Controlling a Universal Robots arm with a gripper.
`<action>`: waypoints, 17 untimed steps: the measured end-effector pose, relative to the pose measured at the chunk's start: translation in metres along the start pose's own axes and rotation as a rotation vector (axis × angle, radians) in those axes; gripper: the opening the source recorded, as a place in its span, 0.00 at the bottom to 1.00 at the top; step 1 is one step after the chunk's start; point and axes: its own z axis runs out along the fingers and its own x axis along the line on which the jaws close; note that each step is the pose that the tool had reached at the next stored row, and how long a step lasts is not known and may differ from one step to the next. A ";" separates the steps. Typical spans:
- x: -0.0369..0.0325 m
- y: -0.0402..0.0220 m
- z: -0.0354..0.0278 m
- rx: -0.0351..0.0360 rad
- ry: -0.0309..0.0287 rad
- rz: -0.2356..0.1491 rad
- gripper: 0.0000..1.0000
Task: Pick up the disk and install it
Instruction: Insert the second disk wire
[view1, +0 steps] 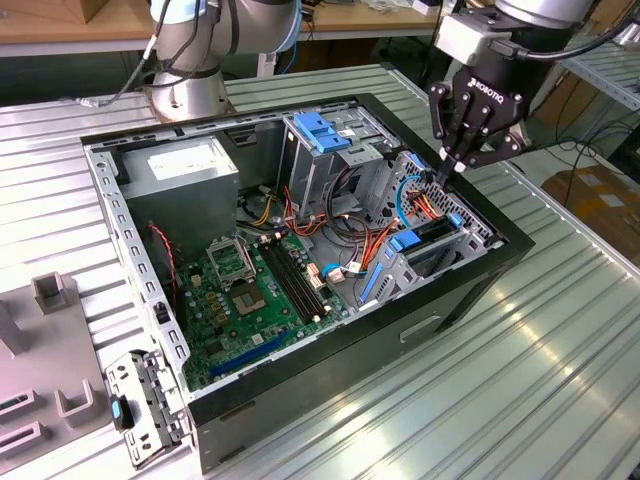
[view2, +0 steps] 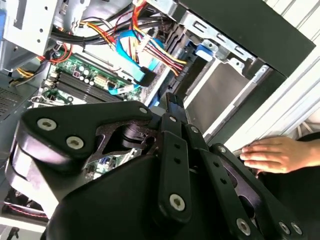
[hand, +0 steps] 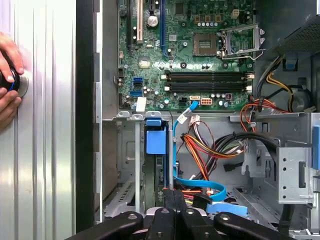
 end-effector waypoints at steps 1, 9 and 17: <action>-0.0060 -0.0009 -0.0004 -0.0068 0.0196 0.000 0.11; -0.0401 -0.0082 -0.0005 -0.0349 0.0622 -0.002 0.11; -0.0509 -0.0160 0.0063 -0.0408 0.1018 -0.001 0.11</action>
